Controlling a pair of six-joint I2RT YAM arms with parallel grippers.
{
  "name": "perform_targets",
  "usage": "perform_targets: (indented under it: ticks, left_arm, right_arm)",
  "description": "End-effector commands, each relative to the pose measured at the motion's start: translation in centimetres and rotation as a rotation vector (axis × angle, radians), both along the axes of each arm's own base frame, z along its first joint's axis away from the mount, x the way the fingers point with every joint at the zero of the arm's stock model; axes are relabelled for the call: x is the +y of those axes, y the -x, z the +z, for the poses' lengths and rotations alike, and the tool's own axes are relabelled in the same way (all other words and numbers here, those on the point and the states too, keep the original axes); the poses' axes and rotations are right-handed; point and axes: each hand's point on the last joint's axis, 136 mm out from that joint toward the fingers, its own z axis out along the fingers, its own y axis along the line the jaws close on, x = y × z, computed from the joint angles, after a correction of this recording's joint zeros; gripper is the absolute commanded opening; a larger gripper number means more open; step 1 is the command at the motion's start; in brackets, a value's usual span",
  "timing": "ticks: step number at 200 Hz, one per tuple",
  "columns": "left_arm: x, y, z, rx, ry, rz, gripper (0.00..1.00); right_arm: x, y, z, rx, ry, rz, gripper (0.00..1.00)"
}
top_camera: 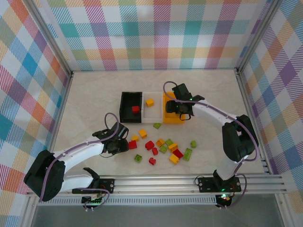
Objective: Sort the legos into containers by color
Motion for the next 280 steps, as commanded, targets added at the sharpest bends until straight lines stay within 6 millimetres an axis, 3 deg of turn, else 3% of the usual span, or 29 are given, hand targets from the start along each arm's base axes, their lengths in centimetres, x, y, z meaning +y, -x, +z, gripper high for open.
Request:
perform_targets:
  ticks: [1,38,65,83,130,170,183,206,236,256,280]
  left_arm:
    - [0.0,-0.3,0.9,-0.022,-0.015,-0.007,0.33]
    - [-1.0,-2.3,5.3,-0.111,0.016,-0.024,0.30]
    - [-2.4,-6.8,10.2,-0.226,0.046,-0.011,0.30]
    - [-2.7,-10.8,12.0,-0.280,0.022,0.014,0.30]
    - [-1.9,-20.3,11.5,-0.292,-0.100,0.100,0.27]
    - [-1.9,-24.4,9.4,-0.240,-0.150,0.132,0.26]
    - [-2.3,-24.8,8.9,-0.223,-0.150,0.129,0.31]
    - [-2.8,-25.0,9.0,-0.226,-0.125,0.126,0.50]
    - [-3.6,-24.1,10.8,-0.250,-0.075,0.107,0.73]
    - [-4.8,-22.1,13.3,-0.299,-0.028,0.069,0.82]
    - [-6.1,-17.8,14.6,-0.320,0.028,-0.003,0.86]
  right_arm:
    - [0.0,-0.1,1.2,-0.031,-0.028,-0.013,0.67]
    - [-0.2,0.7,1.4,-0.033,-0.046,-0.012,0.67]
    - [-0.3,1.5,1.1,-0.025,-0.069,-0.014,0.67]
    - [-0.5,2.0,0.6,-0.010,-0.071,-0.018,0.67]
    - [-1.0,3.1,0.1,-0.001,-0.074,-0.024,0.67]
    - [-1.4,4.3,0.5,-0.006,-0.099,-0.020,0.67]
    - [-1.5,4.9,0.7,-0.002,-0.110,-0.016,0.67]
    - [-1.3,5.8,1.6,-0.008,-0.146,0.008,0.70]
    - [-1.0,6.7,2.8,-0.020,-0.195,0.030,0.72]
    - [-0.9,7.2,3.4,-0.028,-0.213,0.040,0.72]
    - [-1.0,7.6,3.6,-0.031,-0.223,0.044,0.72]
